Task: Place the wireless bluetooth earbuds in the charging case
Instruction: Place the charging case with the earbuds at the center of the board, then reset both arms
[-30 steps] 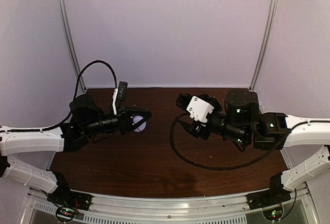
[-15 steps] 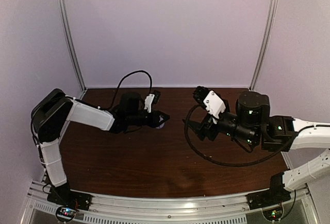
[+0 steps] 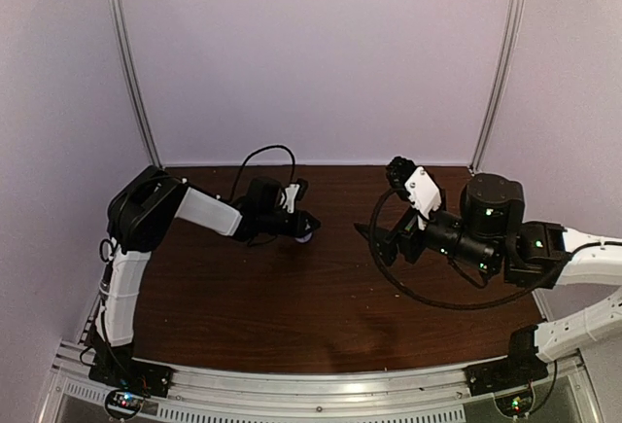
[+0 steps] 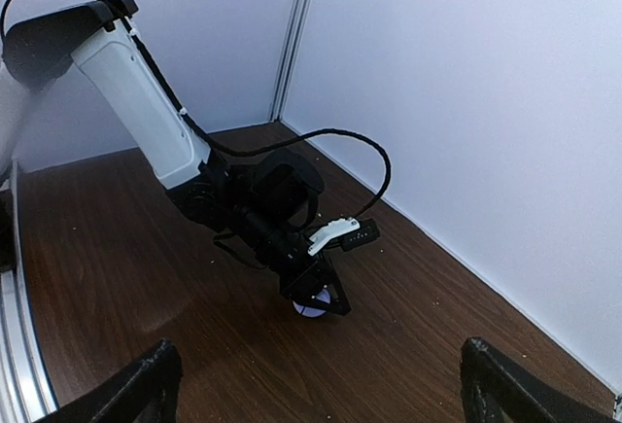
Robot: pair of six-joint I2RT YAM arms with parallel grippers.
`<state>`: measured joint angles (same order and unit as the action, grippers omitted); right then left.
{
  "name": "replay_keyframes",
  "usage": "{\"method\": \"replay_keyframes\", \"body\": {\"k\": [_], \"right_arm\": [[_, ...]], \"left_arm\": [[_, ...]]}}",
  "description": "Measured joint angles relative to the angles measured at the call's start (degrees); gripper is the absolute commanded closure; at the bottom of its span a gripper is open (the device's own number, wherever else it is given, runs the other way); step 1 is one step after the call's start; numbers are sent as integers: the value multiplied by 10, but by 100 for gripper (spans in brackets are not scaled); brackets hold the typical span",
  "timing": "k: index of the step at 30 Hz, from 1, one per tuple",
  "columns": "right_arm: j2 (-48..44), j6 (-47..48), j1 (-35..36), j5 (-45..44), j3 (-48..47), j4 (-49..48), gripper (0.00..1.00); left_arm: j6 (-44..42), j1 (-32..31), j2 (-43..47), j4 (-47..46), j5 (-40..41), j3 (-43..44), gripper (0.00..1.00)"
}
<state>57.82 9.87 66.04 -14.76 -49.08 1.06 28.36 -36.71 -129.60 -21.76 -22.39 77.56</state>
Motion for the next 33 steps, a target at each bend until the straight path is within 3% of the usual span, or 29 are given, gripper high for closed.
{"method": "replay_keyframes", "body": {"k": [5, 11, 15, 16, 21, 26, 33], "right_arm": [[0, -9, -7, 5, 0, 0, 0], [0, -24, -17, 9, 0, 2, 0], [1, -42, -23, 11, -3, 17, 0], [2, -48, -27, 12, -6, 24, 0], [10, -87, -57, 25, -28, 55, 0], [20, -139, -113, 53, -47, 85, 0], [32, -222, -228, 94, -50, 131, 0]], "left_arm": [[-6, 4, -18, 16, 5, 31, 57], [-32, 7, -23, 83, 28, 82, 37], [-55, 11, -21, 122, 47, 125, 14], [-61, 12, -18, 137, 56, 138, 5], [-86, 15, 29, 201, 83, 168, 2], [-90, 26, 153, 245, 105, 152, 2], [-74, 93, 392, 249, 113, -3, 2]]}}
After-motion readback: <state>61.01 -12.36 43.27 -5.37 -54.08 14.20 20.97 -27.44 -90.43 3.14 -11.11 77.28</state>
